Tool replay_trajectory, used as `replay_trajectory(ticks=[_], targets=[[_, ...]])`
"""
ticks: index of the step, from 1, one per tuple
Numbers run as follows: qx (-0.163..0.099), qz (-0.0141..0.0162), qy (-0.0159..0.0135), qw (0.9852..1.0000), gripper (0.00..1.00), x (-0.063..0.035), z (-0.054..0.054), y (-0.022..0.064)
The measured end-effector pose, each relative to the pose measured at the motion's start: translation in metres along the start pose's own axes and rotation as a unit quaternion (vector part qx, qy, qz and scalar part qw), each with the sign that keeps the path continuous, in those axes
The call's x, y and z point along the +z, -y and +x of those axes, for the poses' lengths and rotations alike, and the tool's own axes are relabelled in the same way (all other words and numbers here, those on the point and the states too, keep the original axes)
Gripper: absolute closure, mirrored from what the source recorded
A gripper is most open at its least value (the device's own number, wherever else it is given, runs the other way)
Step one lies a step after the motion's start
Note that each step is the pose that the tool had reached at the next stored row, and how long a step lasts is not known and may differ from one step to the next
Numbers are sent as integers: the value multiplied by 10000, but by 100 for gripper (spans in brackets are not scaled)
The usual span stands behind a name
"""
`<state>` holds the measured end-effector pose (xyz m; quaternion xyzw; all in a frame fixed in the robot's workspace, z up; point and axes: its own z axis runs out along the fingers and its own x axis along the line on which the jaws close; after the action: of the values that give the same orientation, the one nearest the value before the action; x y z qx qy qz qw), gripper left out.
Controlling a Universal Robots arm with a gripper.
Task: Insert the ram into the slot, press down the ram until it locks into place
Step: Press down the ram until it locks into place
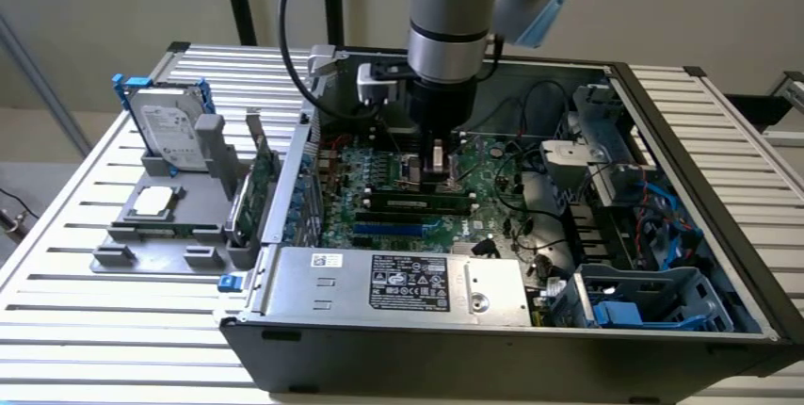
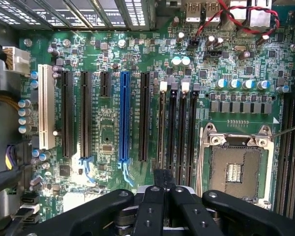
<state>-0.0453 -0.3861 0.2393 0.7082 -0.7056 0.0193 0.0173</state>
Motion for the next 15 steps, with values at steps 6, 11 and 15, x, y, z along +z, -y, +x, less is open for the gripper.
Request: replay_trajectory(ticks=[6,11,15], targets=[[-2,-27,0,10000,89,52,-18,-2],[-2,-45,-4,10000,89,93,-27,-3],[-3,-50,-5,10000,89,137,-30,-3]])
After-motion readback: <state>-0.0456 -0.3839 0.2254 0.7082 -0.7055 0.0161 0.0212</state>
